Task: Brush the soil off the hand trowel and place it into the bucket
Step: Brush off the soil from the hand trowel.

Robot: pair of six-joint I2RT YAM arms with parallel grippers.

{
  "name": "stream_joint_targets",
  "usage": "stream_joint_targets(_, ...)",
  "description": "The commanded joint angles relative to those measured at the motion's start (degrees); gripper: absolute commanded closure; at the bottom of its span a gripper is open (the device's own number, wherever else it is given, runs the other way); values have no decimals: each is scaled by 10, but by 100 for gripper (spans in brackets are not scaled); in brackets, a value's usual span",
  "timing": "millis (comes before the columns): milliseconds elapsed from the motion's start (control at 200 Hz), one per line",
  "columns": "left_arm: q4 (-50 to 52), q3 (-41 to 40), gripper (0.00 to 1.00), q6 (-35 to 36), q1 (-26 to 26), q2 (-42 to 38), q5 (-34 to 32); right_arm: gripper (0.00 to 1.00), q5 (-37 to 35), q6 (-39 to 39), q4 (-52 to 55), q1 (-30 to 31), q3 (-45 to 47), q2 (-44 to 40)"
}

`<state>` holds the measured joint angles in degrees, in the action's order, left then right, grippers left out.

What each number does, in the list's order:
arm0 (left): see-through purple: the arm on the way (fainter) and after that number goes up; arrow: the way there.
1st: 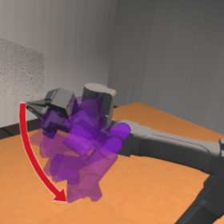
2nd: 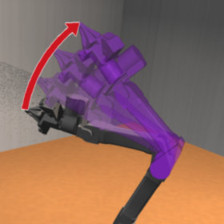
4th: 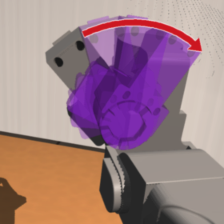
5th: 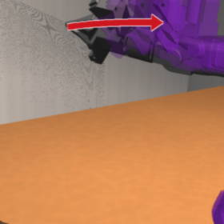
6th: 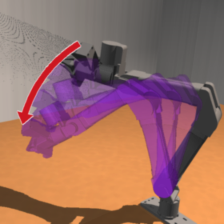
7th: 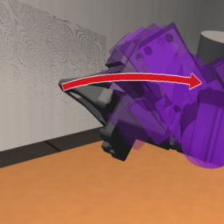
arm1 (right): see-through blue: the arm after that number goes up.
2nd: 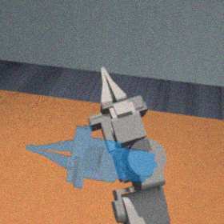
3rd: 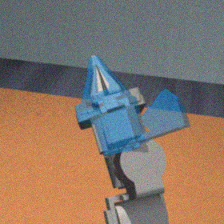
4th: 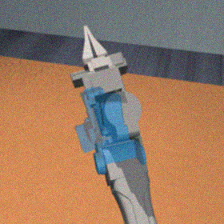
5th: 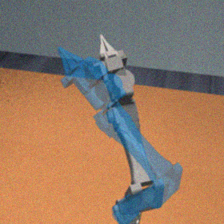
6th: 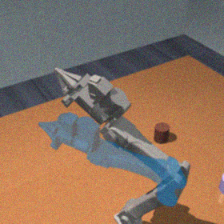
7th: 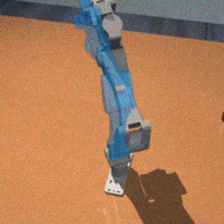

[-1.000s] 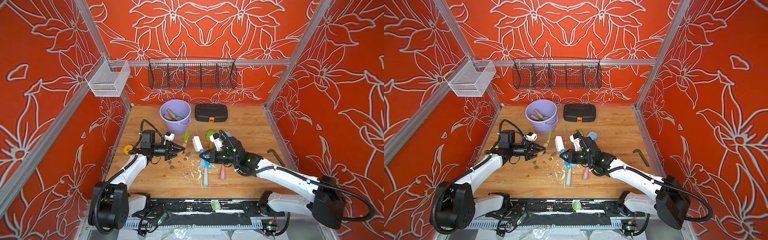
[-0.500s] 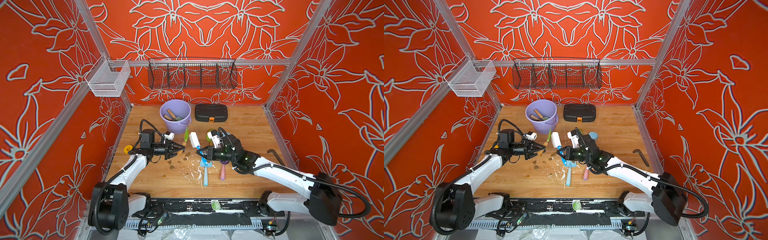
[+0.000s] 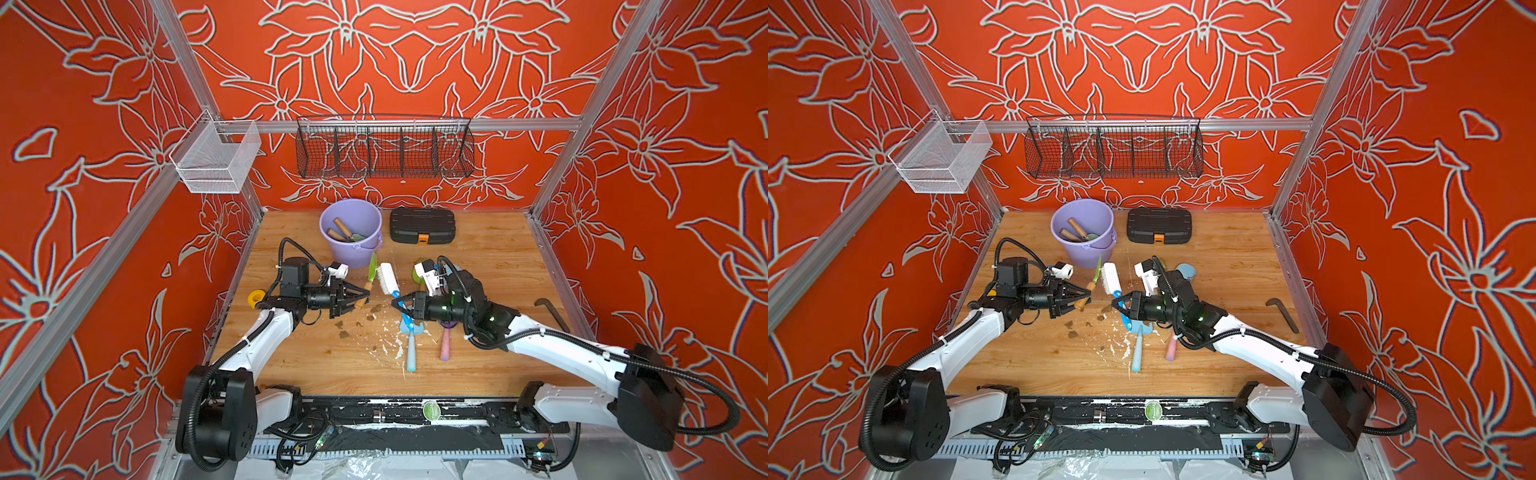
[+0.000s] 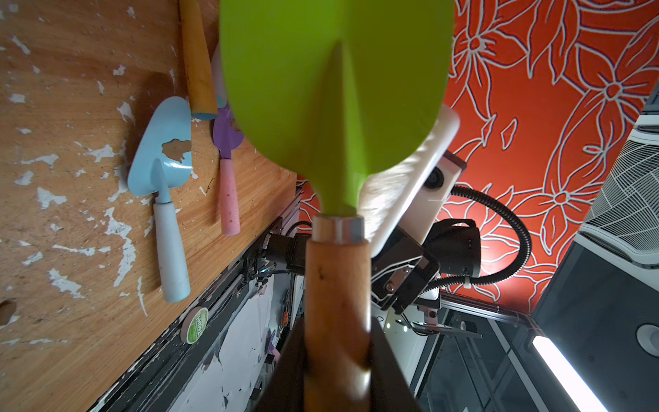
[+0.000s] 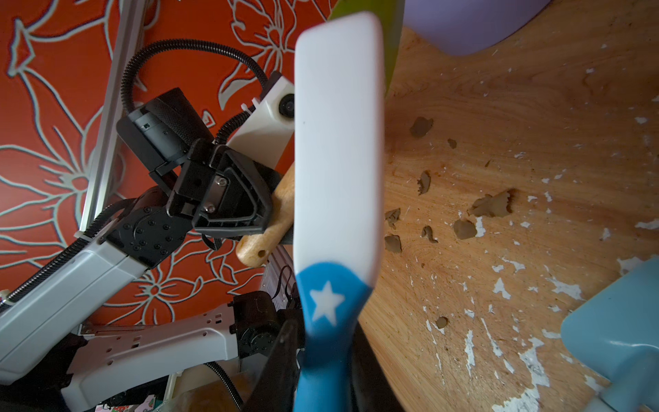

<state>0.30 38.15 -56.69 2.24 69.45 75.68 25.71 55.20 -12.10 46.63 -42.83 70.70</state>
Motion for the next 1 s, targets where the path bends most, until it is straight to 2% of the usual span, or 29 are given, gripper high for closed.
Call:
stream_joint_targets(0, -22, 11, 100, 0, -3, -8, 11, 100, -12, 17, -9, 3, 12, -2)
stream_joint_targets(395, -26, 10, 100, -3, -3, -8, 10, 100, 27, 31, -66, 5, 13, 21)
stream_joint_targets(630, -56, 6, 100, -32, -3, -9, 8, 100, 38, 39, -85, 8, 12, 32)
stream_joint_targets(996, -67, -1, 100, -49, 2, -25, 13, 100, 17, 32, -113, 4, -17, 86)
